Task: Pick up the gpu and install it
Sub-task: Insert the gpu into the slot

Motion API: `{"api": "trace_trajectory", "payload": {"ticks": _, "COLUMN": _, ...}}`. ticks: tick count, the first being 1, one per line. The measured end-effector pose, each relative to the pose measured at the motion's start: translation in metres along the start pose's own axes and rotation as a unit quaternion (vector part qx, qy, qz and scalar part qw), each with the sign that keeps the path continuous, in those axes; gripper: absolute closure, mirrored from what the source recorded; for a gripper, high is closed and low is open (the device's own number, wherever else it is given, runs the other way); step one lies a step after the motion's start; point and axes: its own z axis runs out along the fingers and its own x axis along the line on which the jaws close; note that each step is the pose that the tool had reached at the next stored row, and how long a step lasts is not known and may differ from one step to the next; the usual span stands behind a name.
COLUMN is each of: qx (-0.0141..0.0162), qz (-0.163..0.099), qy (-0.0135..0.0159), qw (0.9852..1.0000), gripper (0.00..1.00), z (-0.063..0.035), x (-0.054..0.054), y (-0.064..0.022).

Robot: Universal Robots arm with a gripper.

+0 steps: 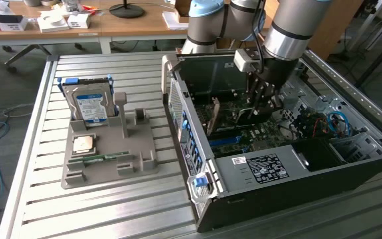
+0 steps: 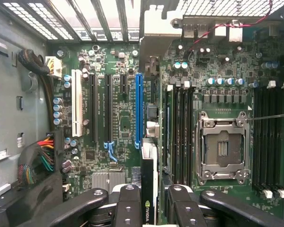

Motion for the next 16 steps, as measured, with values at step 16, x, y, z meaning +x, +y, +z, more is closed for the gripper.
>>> {"api": "trace_trajectory", "payload": {"ticks": 16, "qx": 0.0001, "qz": 0.000, "qy": 0.0000, "qw": 1.0000, "gripper": 0.73, "z": 0.0001, "x": 0.0002, "y": 0.0047}}
